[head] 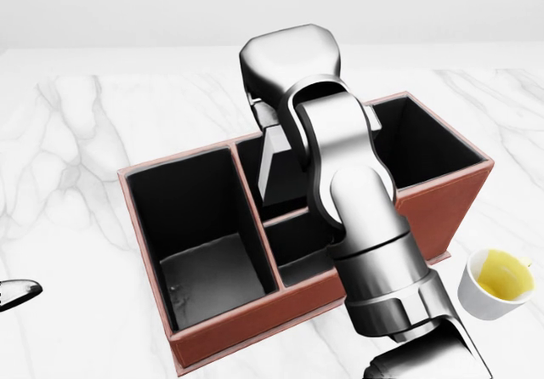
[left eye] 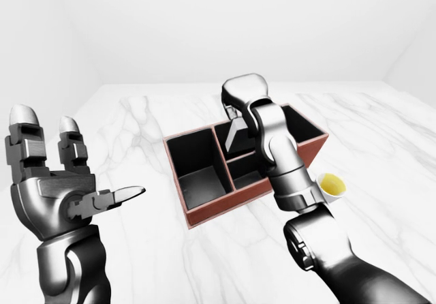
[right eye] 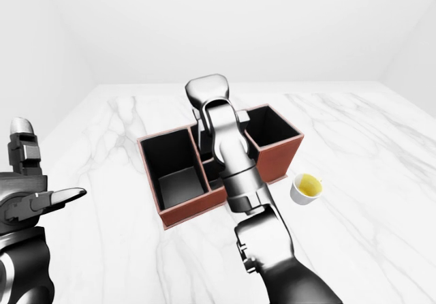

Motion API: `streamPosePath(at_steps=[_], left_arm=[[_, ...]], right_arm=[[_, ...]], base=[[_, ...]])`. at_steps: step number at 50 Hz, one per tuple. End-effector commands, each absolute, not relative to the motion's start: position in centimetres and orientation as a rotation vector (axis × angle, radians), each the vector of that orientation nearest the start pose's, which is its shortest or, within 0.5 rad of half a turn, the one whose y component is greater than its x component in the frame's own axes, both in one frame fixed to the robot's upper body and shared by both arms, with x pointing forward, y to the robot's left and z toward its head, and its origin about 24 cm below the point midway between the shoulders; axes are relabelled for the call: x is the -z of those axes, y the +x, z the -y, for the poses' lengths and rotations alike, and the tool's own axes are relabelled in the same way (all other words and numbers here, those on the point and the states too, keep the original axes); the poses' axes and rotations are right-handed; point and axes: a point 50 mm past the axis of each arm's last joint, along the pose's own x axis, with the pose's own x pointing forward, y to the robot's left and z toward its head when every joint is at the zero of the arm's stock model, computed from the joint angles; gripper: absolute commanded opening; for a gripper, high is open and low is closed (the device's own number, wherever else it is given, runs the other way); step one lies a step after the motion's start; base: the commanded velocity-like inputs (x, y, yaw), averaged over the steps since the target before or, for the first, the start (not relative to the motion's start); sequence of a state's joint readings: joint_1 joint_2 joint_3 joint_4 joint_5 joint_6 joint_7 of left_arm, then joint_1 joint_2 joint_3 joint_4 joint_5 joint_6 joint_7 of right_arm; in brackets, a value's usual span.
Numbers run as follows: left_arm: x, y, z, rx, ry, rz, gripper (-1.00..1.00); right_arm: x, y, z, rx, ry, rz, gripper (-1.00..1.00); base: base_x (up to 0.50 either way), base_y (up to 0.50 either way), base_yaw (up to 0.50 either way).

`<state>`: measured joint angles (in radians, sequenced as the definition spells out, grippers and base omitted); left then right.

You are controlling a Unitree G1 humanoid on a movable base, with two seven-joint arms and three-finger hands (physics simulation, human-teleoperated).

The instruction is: Pick up the book and place it in the front compartment of the caddy.

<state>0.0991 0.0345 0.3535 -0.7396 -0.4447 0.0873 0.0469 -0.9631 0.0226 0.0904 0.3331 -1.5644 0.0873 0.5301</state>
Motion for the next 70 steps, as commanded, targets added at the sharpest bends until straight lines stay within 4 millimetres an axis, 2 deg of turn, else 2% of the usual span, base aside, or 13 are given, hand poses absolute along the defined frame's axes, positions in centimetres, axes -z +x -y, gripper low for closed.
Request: streamPosePath(at_steps=[1, 34, 44, 53, 58, 70], left_arm=[[-17.4, 18.9, -22.2, -0.230, -0.259, 0.578, 1.00], [-17.4, 18.8, -22.3, -0.231, -0.260, 0.582, 1.00], [-17.6, 18.7, -22.4, -0.234, -0.259, 0.588, 1.00], [-17.6, 18.9, -22.4, -0.236, -0.263, 0.590, 1.00], [-17.5, 19.0, -22.4, -0.236, -0.262, 0.584, 1.00], [-17.3, 19.0, -22.4, -0.236, -0.260, 0.575, 1.00]], right_arm=[[-23.7, 38.4, 4.9, -0.101, -1.669, 0.274, -1.00], [-21.2, 41.2, 5.8, -0.026, -1.650, 0.315, -1.00], [-20.0, 41.4, 5.4, -0.027, -1.664, 0.328, -1.00], [-20.3, 41.7, 5.2, -0.006, -1.672, 0.350, -1.00], [-19.3, 41.6, 4.7, -0.018, -1.673, 0.358, -1.00], [-18.5, 41.7, 5.0, -0.015, -1.716, 0.359, -1.00]], base=[[0.00, 0.00, 0.00], [0.00, 0.00, 0.00], [0.00, 0.00, 0.00], [0.00, 0.00, 0.00], [0.00, 0.00, 0.00], [0.00, 0.00, 0.00]])
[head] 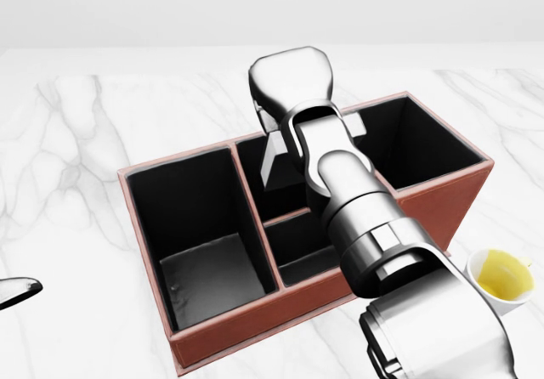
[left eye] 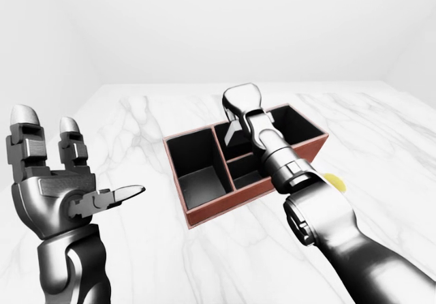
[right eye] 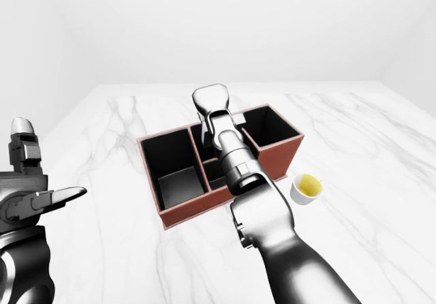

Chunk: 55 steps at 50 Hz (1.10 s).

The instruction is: Pick up the book and place it in the front compartment of the caddy.

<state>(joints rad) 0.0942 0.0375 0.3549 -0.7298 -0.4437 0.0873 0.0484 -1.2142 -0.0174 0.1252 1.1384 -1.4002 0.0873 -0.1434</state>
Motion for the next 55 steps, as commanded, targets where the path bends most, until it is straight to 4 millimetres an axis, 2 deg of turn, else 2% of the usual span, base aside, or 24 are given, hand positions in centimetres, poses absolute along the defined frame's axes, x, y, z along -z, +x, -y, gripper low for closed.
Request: streamPosePath(at_steps=[1, 8, 27, 55], left_arm=[[-17.4, 19.0, -22.4, -0.236, -0.260, 0.576, 1.00], [-17.5, 18.8, -22.4, -0.239, -0.259, 0.584, 1.00], [-17.2, 19.0, -22.4, -0.237, -0.257, 0.570, 1.00], [-17.4, 19.1, -22.5, -0.243, -0.263, 0.580, 1.00]], right_arm=[[-18.4, 41.7, 5.0, -0.017, -1.714, 0.355, -1.00], [-17.6, 41.5, 4.9, -0.019, -1.742, 0.373, -1.00], [-18.4, 41.7, 5.3, 0.032, -1.716, 0.395, -1.00], [-17.0, 41.3, 4.5, -0.002, -1.700, 0.388, -1.00]], base=[[0.00, 0.00, 0.00], [0.00, 0.00, 0.00], [0.00, 0.00, 0.00], [0.00, 0.00, 0.00]])
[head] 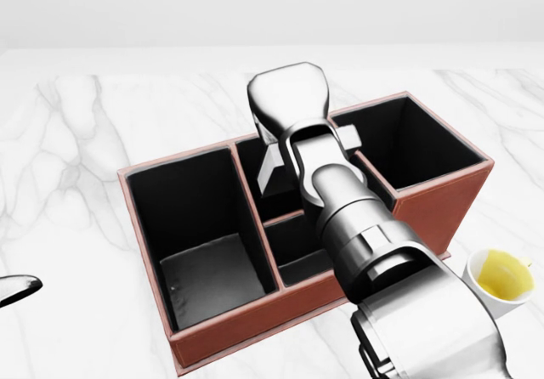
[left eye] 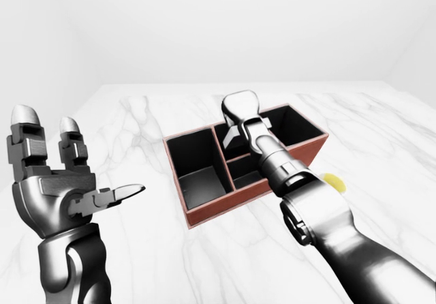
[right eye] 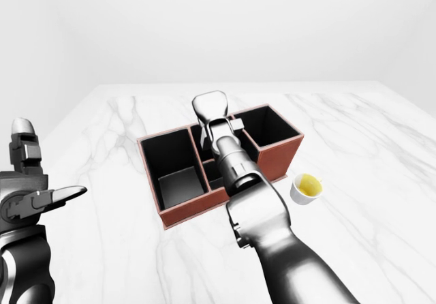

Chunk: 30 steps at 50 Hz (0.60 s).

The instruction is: Pick up the book and place it in the front compartment of the caddy.

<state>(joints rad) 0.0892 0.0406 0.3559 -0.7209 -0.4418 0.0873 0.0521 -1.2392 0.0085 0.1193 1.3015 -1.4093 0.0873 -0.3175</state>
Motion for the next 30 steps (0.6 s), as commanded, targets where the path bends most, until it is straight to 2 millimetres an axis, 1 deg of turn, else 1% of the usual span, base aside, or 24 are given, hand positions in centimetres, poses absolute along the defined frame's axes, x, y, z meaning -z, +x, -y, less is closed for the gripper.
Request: streamPosePath(at_steps=[1, 10, 18, 30], left_arm=[[-17.4, 19.2, -22.5, -0.242, -0.263, 0.578, 1.00], [-17.4, 19.0, -22.5, -0.240, -0.261, 0.578, 1.00], [-17.3, 19.1, -22.4, -0.237, -0.259, 0.571, 1.00], [-17.3, 19.0, -22.3, -0.237, -0.258, 0.574, 1.00]], right_arm=[[-17.0, 41.3, 4.6, -0.002, -1.703, 0.388, -1.00], [-16.2, 41.2, 4.6, -0.015, -1.709, 0.379, -1.00], [-15.9, 41.2, 5.0, -0.013, -1.714, 0.368, -1.00], [-15.5, 41.1, 5.0, -0.019, -1.723, 0.367, -1.00]], base=[[0.00, 0.00, 0.00], [0.00, 0.00, 0.00], [0.00, 0.00, 0.00], [0.00, 0.00, 0.00]])
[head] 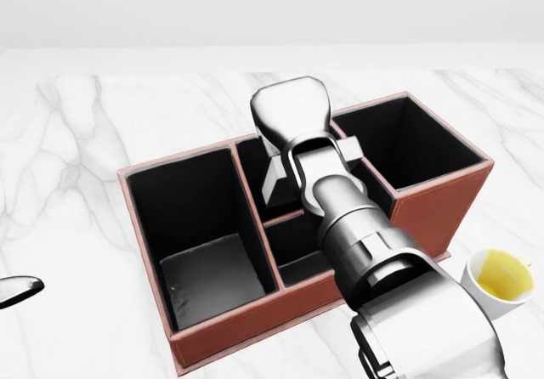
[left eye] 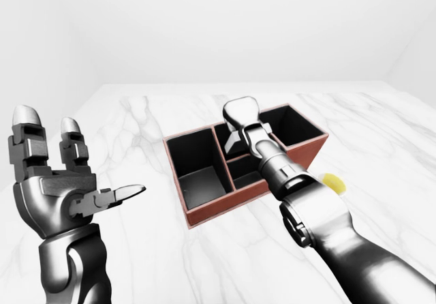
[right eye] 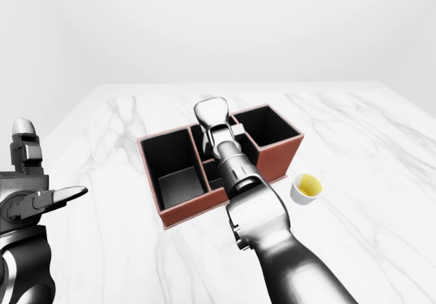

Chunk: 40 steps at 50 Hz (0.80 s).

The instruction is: Pick up the book and place it in the front compartment of the caddy.

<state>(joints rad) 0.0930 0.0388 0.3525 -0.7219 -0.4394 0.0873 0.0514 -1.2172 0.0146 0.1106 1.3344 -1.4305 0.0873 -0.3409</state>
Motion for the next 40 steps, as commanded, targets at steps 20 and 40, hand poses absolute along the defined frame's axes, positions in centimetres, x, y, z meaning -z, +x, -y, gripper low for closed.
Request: streamPosePath(at_steps=[20, 40], left_arm=[[-17.2, 19.0, -22.2, -0.233, -0.255, 0.570, 1.00], [-17.1, 19.1, -22.1, -0.229, -0.252, 0.561, 1.00]], right_arm=[[-16.2, 41.1, 4.6, 0.002, -1.765, 0.425, -1.00], [-15.9, 41.0, 4.4, 0.013, -1.774, 0.456, -1.00]], base=[[0.00, 0.00, 0.00], [0.00, 0.00, 0.00]])
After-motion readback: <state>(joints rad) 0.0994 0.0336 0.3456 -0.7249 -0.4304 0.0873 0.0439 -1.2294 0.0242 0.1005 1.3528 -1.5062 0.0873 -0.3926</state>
